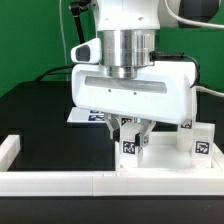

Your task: Assemble square table

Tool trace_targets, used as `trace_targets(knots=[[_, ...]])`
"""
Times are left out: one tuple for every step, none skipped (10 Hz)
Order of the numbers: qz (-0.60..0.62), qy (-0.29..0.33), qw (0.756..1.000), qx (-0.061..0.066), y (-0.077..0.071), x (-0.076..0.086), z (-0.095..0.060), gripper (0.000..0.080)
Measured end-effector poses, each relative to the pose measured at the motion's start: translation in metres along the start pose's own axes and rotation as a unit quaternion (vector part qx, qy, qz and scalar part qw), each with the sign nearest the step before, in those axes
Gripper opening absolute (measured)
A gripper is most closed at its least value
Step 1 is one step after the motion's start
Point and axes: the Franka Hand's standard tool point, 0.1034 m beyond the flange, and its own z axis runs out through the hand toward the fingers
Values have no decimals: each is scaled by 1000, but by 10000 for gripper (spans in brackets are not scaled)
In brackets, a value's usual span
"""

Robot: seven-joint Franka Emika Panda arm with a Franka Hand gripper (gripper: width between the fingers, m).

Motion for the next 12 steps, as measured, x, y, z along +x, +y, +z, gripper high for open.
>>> trace_targets(knots=[[0,0,1000,0,0,0,0,313],[-1,0,1000,0,0,0,0,313],[-1,0,1000,0,0,0,0,313],[0,0,1000,1,-1,0,-1,486],[2,-8,1000,4,-6,-3,-11,595],[3,-18,1000,10,-9,-3,-29,595],[6,-25,999,20,-10,1,-55,639],[13,-35,999,30,-8,5,-82,647],[18,-44,998,36,-7,12,-103,649],[23,-47,998,39,-9,21,-116,649],[22,-42,998,40,-9,22,-113,649],[22,-43,998,39,-9,21,-112,649]])
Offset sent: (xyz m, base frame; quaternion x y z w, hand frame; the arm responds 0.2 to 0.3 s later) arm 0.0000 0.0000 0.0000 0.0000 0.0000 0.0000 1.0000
